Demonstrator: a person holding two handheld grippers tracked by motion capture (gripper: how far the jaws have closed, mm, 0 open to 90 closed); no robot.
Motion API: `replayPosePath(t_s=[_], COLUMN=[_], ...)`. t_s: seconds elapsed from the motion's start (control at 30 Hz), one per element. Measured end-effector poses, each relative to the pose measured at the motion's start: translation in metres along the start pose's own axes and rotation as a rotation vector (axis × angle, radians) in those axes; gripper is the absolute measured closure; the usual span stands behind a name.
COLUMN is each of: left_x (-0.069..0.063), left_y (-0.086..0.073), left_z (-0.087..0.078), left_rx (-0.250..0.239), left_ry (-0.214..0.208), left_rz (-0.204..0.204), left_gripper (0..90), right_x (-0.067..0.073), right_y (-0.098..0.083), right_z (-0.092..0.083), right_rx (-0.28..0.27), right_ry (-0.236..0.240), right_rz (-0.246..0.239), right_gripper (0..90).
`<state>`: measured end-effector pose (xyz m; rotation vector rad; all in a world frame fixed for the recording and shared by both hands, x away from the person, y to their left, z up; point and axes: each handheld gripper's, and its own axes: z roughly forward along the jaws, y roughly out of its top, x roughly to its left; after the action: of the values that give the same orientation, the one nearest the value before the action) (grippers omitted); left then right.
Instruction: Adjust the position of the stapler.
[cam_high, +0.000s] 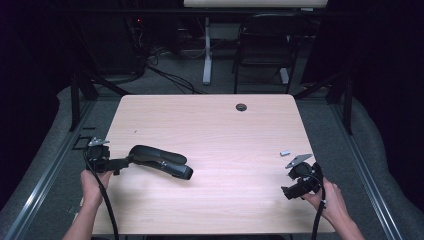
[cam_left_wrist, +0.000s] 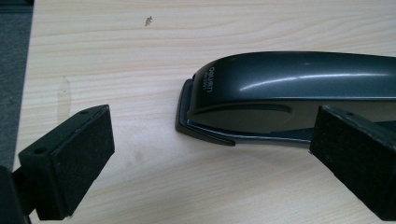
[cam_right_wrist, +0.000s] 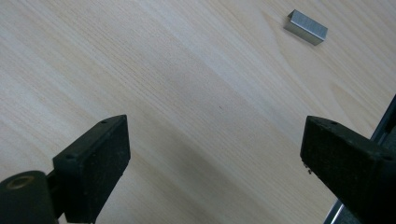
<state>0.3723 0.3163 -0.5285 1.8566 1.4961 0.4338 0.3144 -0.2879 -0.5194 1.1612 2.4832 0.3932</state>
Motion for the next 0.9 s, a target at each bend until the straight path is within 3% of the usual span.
replayPosePath(t_s=[0.07, 0.23, 0.4, 0.57, 0.7, 0.8, 0.9], left_x=[0.0, -0.003, -0.003, -0.001, 0.0, 0.005, 0.012], left_y=[0.0, 0.002, 0.005, 0.012, 0.014, 0.013, 0.016], left_z=[0.0, -0.001, -0.002, -0.004, -0.007, -0.008, -0.01], left_rx=[0.002, -0.019, -0.036, -0.059, -0.073, -0.069, -0.06], left_ry=[-0.007, 0.001, 0.012, 0.005, 0.035, 0.064, 0.132], left_rz=[0.004, -0.009, -0.024, -0.003, 0.038, 0.026, 0.035], left_gripper=[0.0, 0.0, 0.0, 0.0, 0.0, 0.5, 0.9], right_x=[-0.002, -0.007, -0.006, -0.005, -0.004, -0.002, 0.001], right_y=[-0.001, -0.006, -0.007, -0.008, -0.003, -0.001, -0.002], right_z=[0.002, -0.001, -0.002, -0.001, 0.001, 0.001, -0.002], right_rx=[-0.003, -0.014, -0.02, -0.015, -0.015, -0.006, -0.02], right_ry=[0.02, 0.017, 0.015, 0.017, 0.02, 0.03, 0.021], right_rz=[0.02, 0.047, 0.052, 0.05, 0.036, 0.022, 0.024], right_gripper=[9.0, 9.5, 10.2, 10.5, 11.2, 11.4, 12.9])
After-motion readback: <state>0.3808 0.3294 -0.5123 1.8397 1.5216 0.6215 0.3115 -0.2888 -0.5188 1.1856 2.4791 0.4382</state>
